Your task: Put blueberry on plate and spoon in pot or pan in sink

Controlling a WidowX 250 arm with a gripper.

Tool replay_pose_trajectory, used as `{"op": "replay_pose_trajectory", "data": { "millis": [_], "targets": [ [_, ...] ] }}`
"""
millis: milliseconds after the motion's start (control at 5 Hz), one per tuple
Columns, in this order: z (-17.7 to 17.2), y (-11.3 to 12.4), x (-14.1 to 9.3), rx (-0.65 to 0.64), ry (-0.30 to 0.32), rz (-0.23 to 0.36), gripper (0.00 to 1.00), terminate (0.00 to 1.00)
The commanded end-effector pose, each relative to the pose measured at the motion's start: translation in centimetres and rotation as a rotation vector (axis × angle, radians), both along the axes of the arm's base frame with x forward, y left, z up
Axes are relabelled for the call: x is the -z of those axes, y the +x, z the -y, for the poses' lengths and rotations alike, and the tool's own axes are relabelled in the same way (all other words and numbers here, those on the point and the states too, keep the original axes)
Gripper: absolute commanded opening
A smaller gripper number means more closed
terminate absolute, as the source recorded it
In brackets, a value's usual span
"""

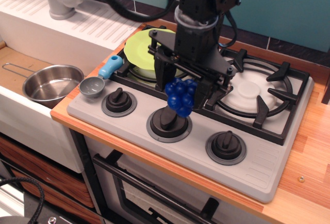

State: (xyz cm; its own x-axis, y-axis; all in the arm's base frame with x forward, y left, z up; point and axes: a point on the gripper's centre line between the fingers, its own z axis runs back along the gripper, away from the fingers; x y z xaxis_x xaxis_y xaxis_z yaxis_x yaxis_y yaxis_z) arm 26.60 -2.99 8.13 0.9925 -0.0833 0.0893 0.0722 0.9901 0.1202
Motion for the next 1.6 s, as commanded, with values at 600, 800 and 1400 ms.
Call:
{"op": "replay_pose_trajectory", "data": {
  "millis": [600,800,1400],
  "targets": [
    [-6.8,9.0,-3.1,0.151,-0.020,0.099,0.00,0.00],
    [-8.1,10.0,-3.1,0.166,-0.026,0.093,0.00,0.00],
    [-10.9,11.7,-2.4,0.203,-0.041,0.101,0.00,0.00]
  ]
}}
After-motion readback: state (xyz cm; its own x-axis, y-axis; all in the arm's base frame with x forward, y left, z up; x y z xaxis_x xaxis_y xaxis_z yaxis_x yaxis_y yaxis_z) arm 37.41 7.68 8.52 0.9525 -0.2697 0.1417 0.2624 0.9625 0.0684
